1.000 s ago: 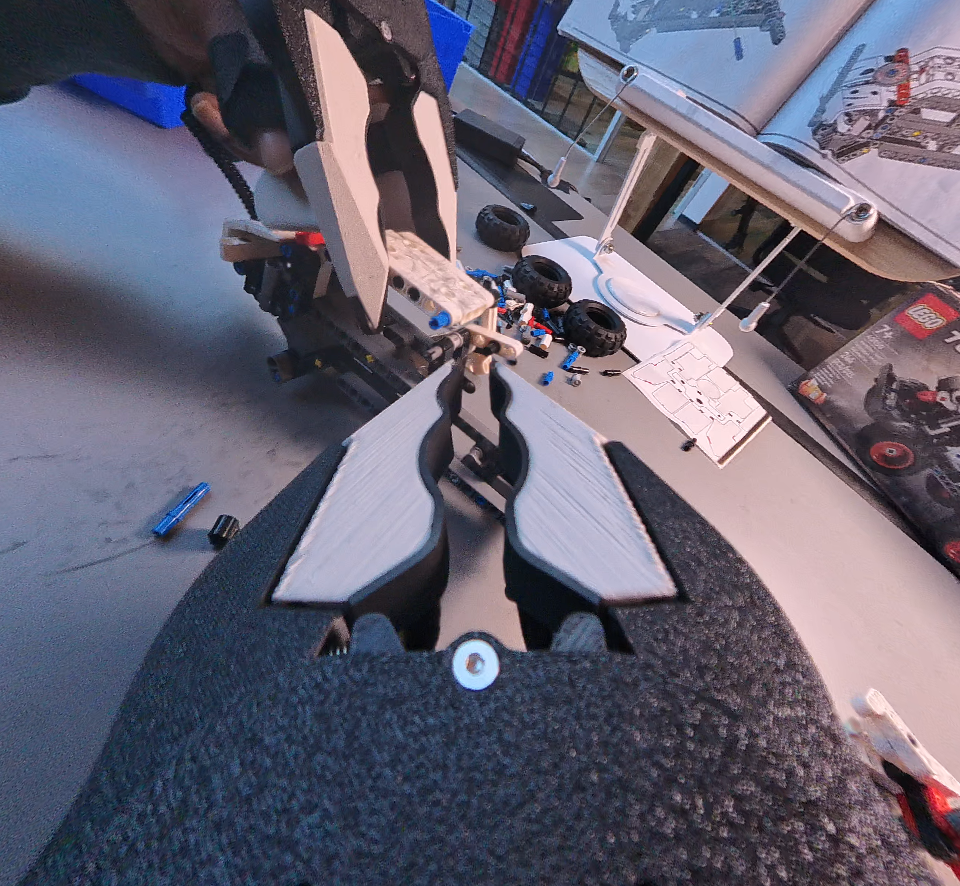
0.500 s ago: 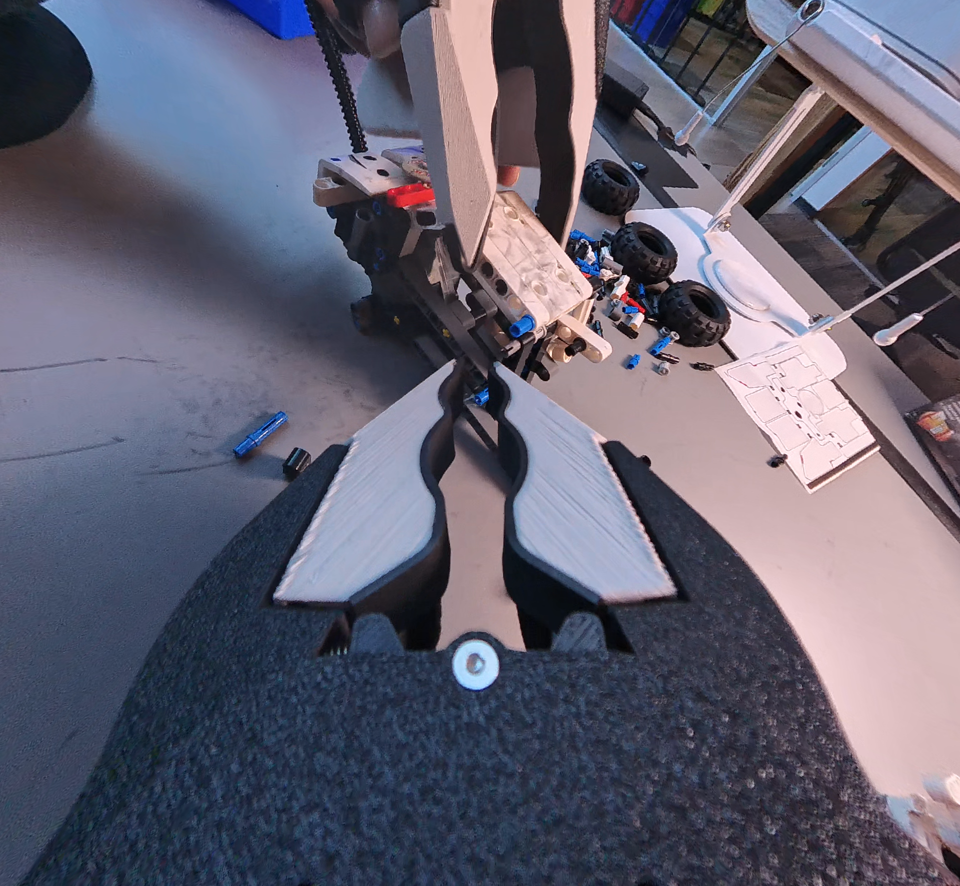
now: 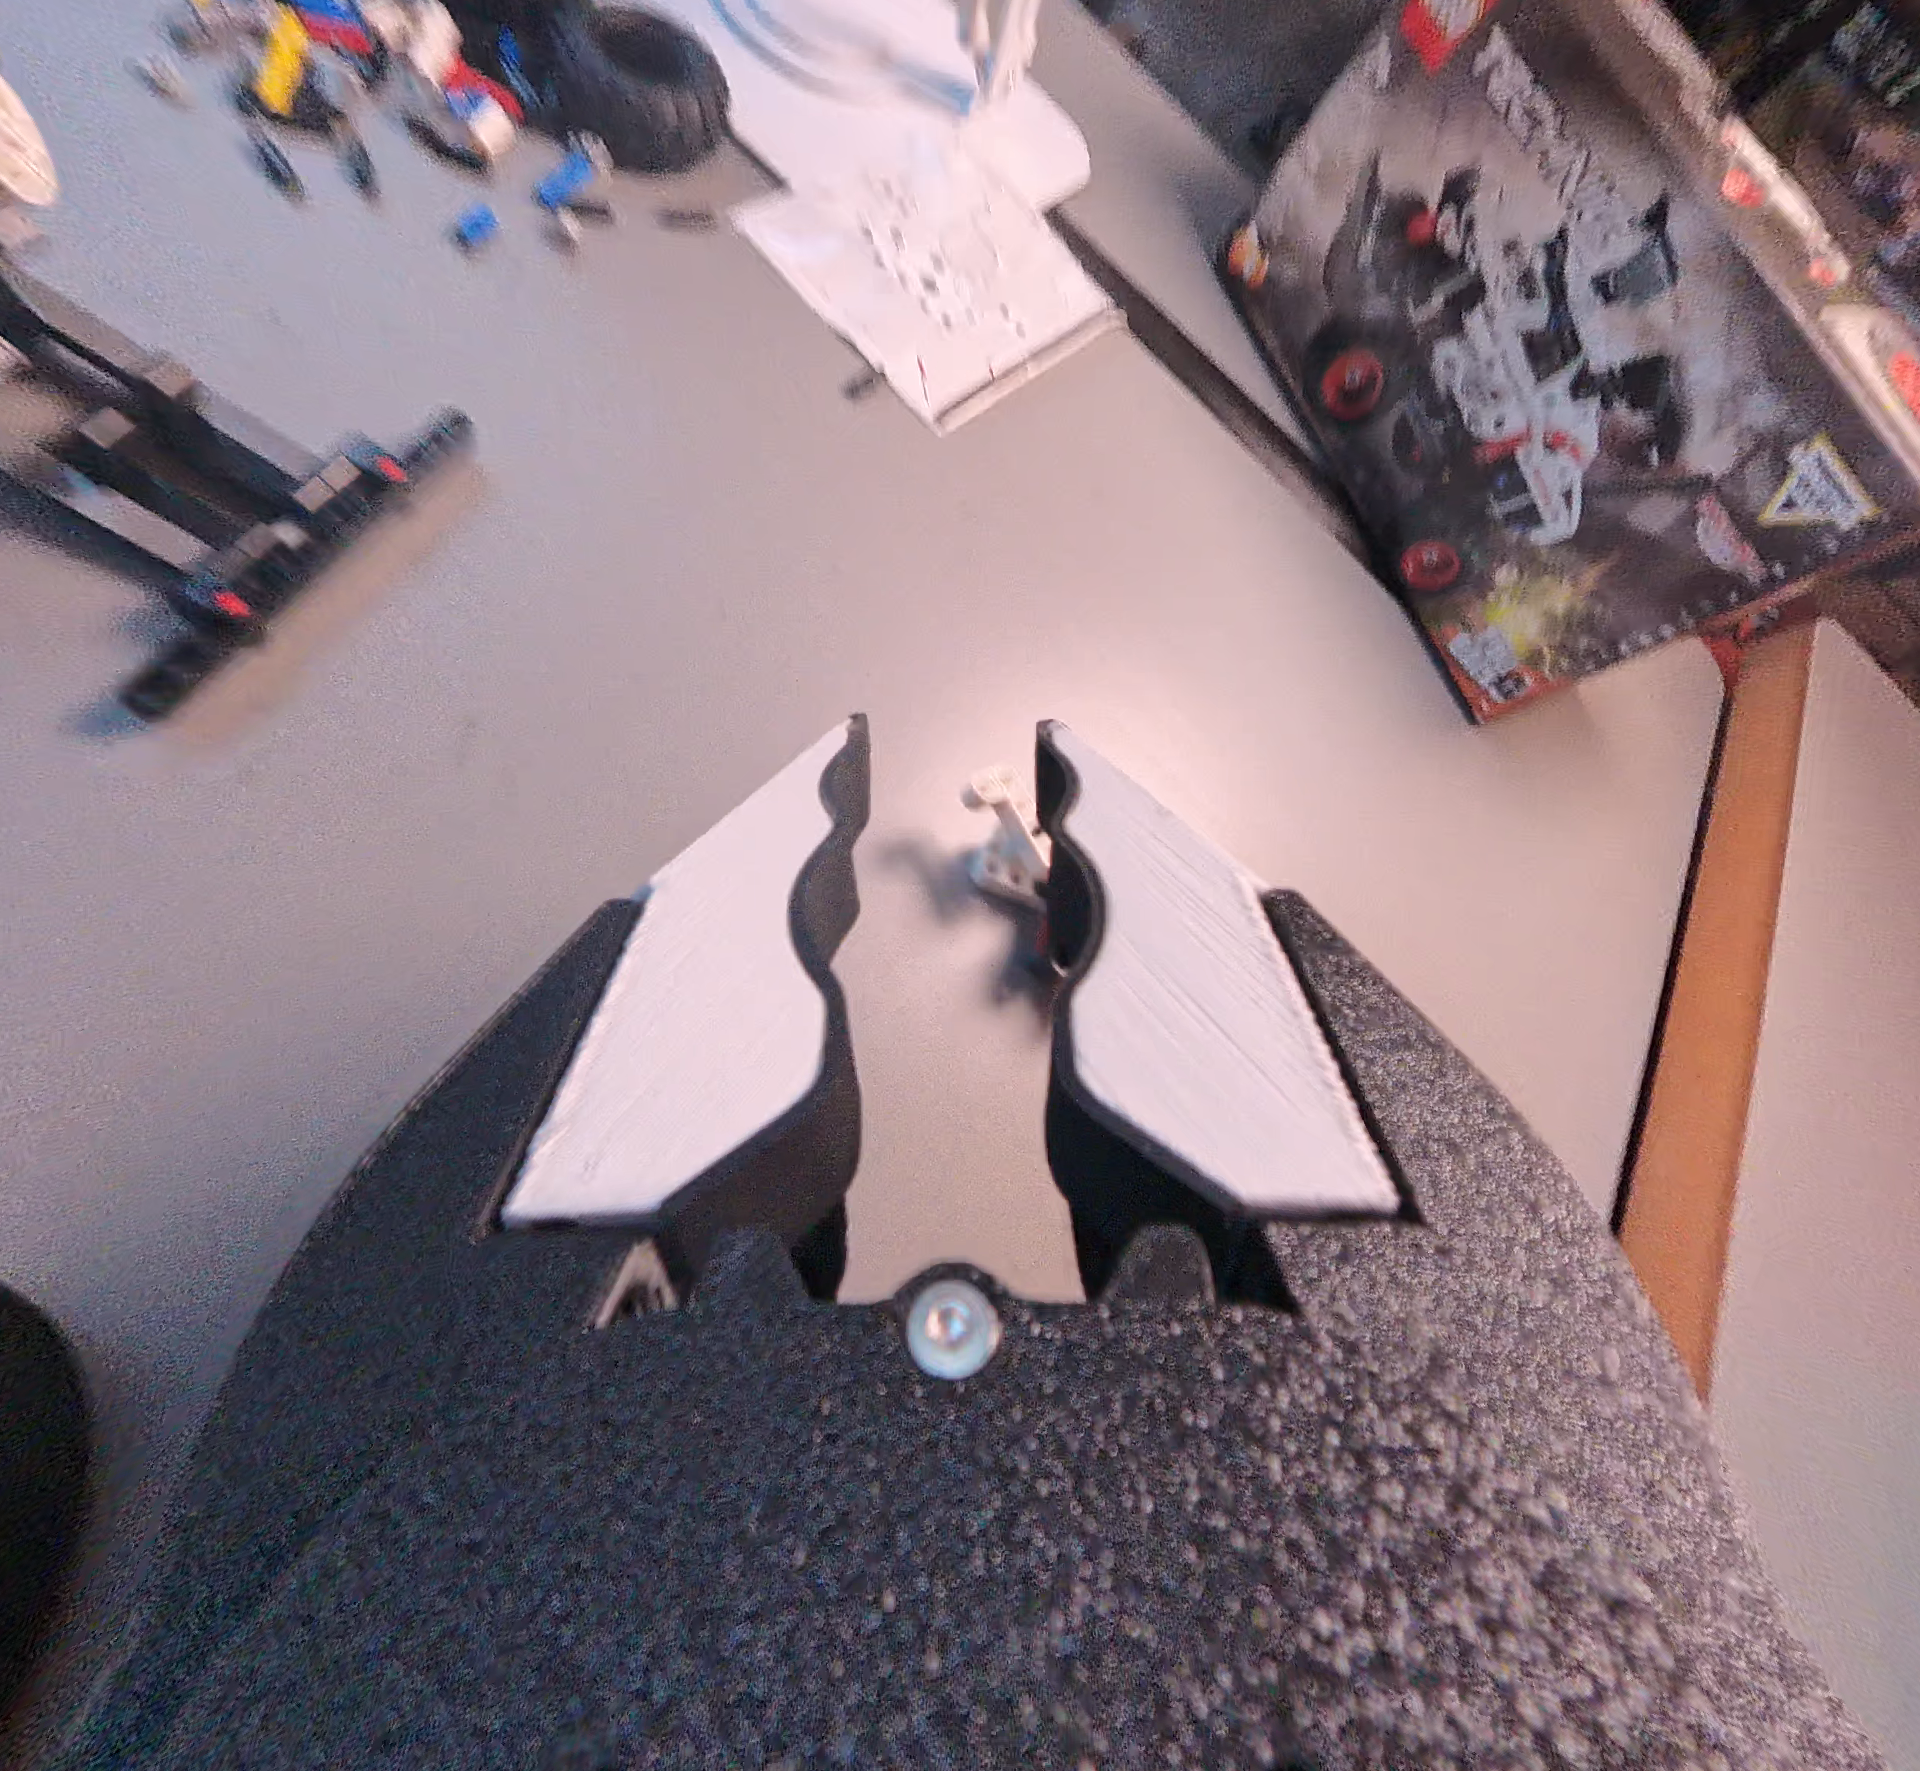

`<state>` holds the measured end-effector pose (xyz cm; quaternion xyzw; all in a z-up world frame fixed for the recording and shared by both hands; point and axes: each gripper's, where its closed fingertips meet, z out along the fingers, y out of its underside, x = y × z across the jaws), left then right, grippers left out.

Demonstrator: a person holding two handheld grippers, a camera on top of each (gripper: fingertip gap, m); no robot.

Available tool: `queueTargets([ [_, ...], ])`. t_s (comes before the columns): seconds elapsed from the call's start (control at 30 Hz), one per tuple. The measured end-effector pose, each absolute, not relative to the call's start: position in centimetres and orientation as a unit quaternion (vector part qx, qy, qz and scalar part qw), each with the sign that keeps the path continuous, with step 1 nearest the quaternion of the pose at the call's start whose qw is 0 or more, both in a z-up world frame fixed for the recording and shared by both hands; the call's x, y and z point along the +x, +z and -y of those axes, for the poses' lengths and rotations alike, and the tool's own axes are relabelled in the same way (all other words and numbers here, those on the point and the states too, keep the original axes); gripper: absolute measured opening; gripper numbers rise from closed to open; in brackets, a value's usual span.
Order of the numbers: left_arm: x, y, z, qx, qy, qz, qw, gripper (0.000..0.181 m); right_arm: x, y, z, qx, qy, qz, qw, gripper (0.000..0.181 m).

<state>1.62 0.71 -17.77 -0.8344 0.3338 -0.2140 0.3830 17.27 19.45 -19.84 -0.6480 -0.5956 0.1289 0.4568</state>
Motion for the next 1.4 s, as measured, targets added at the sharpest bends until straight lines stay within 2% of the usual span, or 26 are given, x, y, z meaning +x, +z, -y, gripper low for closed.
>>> queueTargets([
  [0.2,1.2,-17.4,-1.0,-0.833,-0.207,-0.328,0.394,0.049,18.9,-24.6,-23.3,-0.640,0.065,0.657,0.392,0.036],
  [0.23,1.3,-17.4,-1.0,-0.833,-0.206,-0.329,0.393,0.048,18.7,-24.8,-23.7,-0.641,0.064,0.657,0.392,0.031],
  [0.3,1.5,-17.5,-0.9,-0.833,-0.205,-0.332,0.393,0.048,18.2,-25.1,-23.7,-0.638,0.078,0.660,0.389,0.009],
  [0.4,1.8,-17.4,-0.8,-0.829,-0.205,-0.336,0.397,0.048,17.7,-24.5,-22.7,-0.638,0.111,0.657,0.385,0.007],
  [0.67,3.2,-15.7,-1.3,-0.805,-0.221,-0.332,0.439,0.048,12.8,-15.9,-14.1,-0.565,0.354,0.585,0.463,0.007],
  [1.03,4.6,-11.5,-2.1,-0.728,-0.219,-0.312,0.569,0.063,6.1,-7.1,-4.1,-0.460,0.595,0.475,0.456,0.007],
  [1.17,2.9,-10.2,-2.5,-0.715,-0.225,-0.281,0.600,0.055,3.9,-6.5,-3.8,-0.457,0.613,0.452,0.458,0.006],
  [1.4,2.8,-8.5,-1.4,-0.664,-0.307,-0.270,0.626,0.033,3.6,-6.5,-1.5,-0.421,0.750,0.372,0.350,0.006],
])
